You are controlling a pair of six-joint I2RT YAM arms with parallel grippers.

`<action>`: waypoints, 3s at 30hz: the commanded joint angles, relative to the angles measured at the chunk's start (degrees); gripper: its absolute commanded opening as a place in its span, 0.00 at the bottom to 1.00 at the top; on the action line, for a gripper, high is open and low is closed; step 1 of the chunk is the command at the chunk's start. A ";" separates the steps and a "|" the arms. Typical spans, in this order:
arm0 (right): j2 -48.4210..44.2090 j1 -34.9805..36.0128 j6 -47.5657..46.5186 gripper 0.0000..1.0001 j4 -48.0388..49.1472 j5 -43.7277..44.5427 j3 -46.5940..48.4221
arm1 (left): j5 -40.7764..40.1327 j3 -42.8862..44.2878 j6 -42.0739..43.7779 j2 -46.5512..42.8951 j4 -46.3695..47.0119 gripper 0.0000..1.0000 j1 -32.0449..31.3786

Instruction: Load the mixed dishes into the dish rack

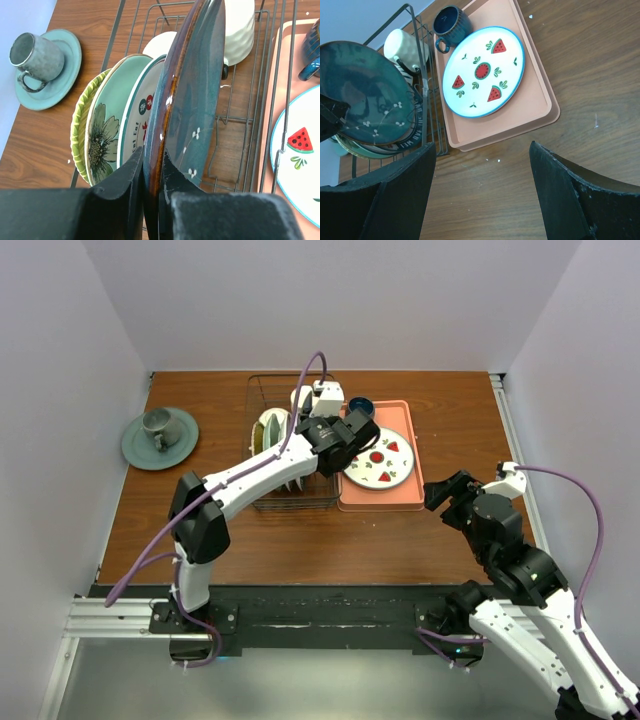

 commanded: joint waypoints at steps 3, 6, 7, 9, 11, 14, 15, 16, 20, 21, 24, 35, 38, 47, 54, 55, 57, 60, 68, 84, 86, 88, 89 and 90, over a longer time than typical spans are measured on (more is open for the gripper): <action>0.38 -0.08 1.20 0.79 0.97 1.01 -0.57 | -1.99 -3.09 -2.22 -1.97 0.20 0.21 0.66; 0.55 0.00 1.29 0.79 1.14 0.84 -0.65 | -2.25 -3.88 -2.05 -2.23 0.37 0.20 0.66; 0.55 0.00 1.29 0.79 1.14 0.84 -0.65 | -2.51 -4.23 -2.05 -2.32 0.37 0.20 0.57; 0.55 -0.08 1.21 0.79 1.14 0.84 -0.65 | -2.60 -5.03 -1.70 -2.32 0.72 0.18 0.48; 0.47 0.00 1.38 0.79 1.06 0.84 -0.65 | -3.13 -5.38 -1.87 -2.14 0.20 0.18 0.13; 0.46 0.00 1.38 0.79 1.14 0.75 -0.65 | -3.04 -5.55 -2.05 -1.70 -0.15 0.20 0.04; 0.38 0.00 1.38 0.79 1.14 0.75 -0.74 | -3.04 -5.55 -2.14 -1.53 -0.15 0.25 0.04; 0.46 0.00 1.38 0.79 1.14 0.75 -0.74 | -3.04 -5.47 -2.14 -1.53 -0.15 0.28 -0.04; 0.29 -0.08 1.38 0.79 1.06 0.75 -0.74 | -3.30 -4.77 -1.79 -1.70 -0.24 0.43 -0.22; 0.20 0.00 1.38 0.79 0.97 0.75 -0.74 | -3.39 -4.59 -1.61 -1.79 -0.15 0.47 -0.22; 0.20 -0.08 1.38 0.79 0.97 0.84 -0.74 | -3.48 -4.50 -0.91 -1.97 0.55 0.48 -0.22; 0.20 -0.08 1.38 0.79 0.88 1.01 -0.48 | -4.89 -3.00 1.37 -5.39 0.55 0.80 -0.22; 0.20 -0.08 1.38 0.79 0.79 1.10 -0.39 | -4.63 -3.18 2.34 -6.62 0.99 0.93 -0.22; 0.73 0.00 1.29 0.79 1.14 1.10 -0.30 | 0.20 -6.69 6.03 -11.62 4.76 1.00 -0.22; 0.73 -0.08 1.12 0.85 0.62 1.28 0.14 | 5.83 -13.28 9.73 -19.36 11.27 1.00 -0.22; 0.82 0.00 1.12 0.89 0.36 1.36 0.22 | 6.27 -14.59 9.90 -20.33 12.14 1.00 -0.22; 0.90 -0.08 1.12 0.99 -0.08 1.71 0.31 | 7.76 -16.09 10.69 -23.23 13.29 1.00 -0.13; 1.17 -0.08 1.12 0.99 -0.53 2.15 0.49 | 10.74 -19.78 12.88 -27.44 17.23 1.00 -0.13; 0.82 0.00 1.12 0.99 -1.14 2.51 0.84 | 16.56 -25.51 17.02 -32.38 24.98 1.00 0.13; 2.75 0.00 -3.98 0.99 -2.20 7.07 3.39 | 18.14 -49.64 15.18 -54.24 33.15 1.00 0.31; 3.19 0.00 -4.85 0.99 -1.85 7.95 3.83 | 17.70 -52.39 14.22 -59.52 33.68 1.00 0.40; 3.89 0.00 -5.21 0.99 -1.76 8.48 4.00 | 16.39 -54.85 12.20 -63.38 31.68 1.00 0.40; 4.15 -0.08 -5.65 0.99 -1.23 8.75 3.92 | 15.95 -55.56 11.67 -64.53 30.97 1.00 0.40; 4.50 0.00 -5.83 0.99 -1.14 8.92 3.92 | 15.86 -56.96 11.31 -65.59 30.44 1.00 0.40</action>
